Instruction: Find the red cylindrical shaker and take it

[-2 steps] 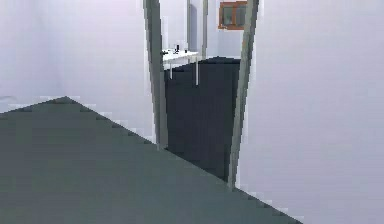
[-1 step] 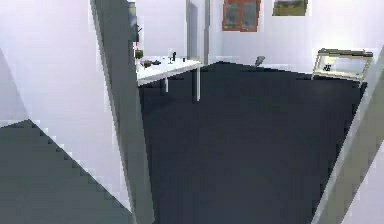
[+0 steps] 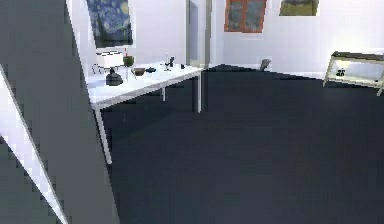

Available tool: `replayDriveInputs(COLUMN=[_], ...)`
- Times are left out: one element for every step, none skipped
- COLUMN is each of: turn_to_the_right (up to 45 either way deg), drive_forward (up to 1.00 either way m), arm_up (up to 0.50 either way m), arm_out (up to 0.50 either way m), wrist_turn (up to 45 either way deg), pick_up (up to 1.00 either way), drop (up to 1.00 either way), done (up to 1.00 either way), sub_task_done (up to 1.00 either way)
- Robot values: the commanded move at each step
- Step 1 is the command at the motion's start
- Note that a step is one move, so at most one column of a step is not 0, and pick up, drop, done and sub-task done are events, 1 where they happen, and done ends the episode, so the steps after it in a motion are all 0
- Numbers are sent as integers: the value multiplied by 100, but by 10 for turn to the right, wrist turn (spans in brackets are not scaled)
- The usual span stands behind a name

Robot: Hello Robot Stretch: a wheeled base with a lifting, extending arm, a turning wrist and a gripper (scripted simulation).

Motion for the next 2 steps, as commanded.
replayDriveInputs(turn_to_the_right=[-60, 0], drive_forward=[0, 45], arm_up=[0, 0], arm_out=[0, 0], wrist_turn=[0, 0], pick_up=[0, 0], drop=[0, 0], done=[0, 0], sub_task_done=[0, 0])
